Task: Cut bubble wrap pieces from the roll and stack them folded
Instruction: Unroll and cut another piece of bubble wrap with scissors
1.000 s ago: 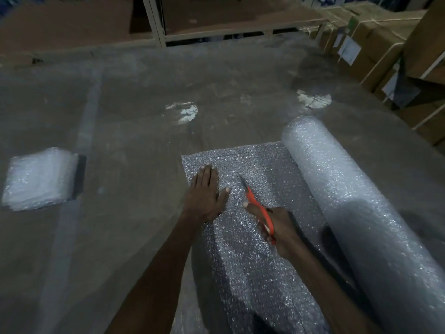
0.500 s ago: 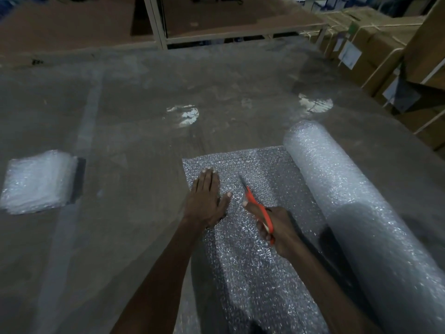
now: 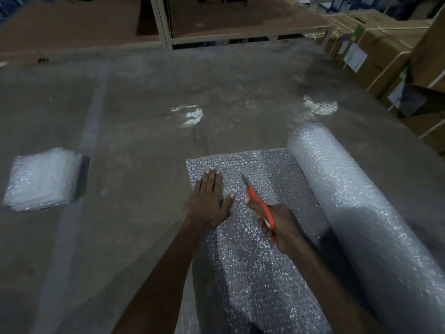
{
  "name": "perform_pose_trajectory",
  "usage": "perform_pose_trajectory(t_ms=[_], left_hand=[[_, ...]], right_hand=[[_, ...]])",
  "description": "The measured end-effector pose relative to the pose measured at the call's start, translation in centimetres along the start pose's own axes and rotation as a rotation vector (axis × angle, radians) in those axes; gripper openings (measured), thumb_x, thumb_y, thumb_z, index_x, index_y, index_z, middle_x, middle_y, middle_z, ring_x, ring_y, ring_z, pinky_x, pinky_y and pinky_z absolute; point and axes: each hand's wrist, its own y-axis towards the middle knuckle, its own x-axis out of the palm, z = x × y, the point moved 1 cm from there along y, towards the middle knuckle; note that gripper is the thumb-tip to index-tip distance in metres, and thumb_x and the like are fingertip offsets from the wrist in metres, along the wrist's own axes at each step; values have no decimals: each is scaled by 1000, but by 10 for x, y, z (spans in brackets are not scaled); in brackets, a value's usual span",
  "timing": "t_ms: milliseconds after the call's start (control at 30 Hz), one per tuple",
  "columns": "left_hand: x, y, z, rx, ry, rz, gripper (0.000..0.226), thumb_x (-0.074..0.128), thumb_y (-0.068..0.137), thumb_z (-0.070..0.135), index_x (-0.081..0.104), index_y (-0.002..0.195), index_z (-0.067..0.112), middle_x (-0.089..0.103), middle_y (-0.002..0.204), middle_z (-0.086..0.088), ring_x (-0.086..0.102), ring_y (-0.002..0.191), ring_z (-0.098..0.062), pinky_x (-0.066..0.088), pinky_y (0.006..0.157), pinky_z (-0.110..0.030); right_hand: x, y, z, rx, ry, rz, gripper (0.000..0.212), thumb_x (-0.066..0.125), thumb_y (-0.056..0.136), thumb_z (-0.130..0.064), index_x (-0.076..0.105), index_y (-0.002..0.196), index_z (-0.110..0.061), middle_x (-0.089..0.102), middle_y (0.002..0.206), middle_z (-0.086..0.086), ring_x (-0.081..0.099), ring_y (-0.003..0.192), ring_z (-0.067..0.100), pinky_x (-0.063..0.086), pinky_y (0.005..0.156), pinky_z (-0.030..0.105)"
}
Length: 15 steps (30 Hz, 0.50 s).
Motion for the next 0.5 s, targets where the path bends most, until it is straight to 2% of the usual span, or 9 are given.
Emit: perform_pose_trajectory(t_ms=[200, 500], left_hand=[[1, -1, -1, 4, 1, 15, 82, 9, 99, 63, -1, 159, 8, -7, 167, -12, -10, 154, -25, -7, 123, -39], [2, 5, -4, 13, 8, -16, 83, 5, 97, 63, 2, 159, 8, -2, 167, -14, -5, 154, -28, -2, 125, -44]], right_hand=[[4, 8, -4, -9, -37, 12, 39, 83, 83, -37, 65, 66, -7, 55, 49, 4, 40, 35, 12, 31, 38, 19], [5, 15, -3, -7, -53, 27, 43, 84, 80, -41, 71, 82, 0, 56, 52, 6, 40, 35, 11, 30, 39, 19]])
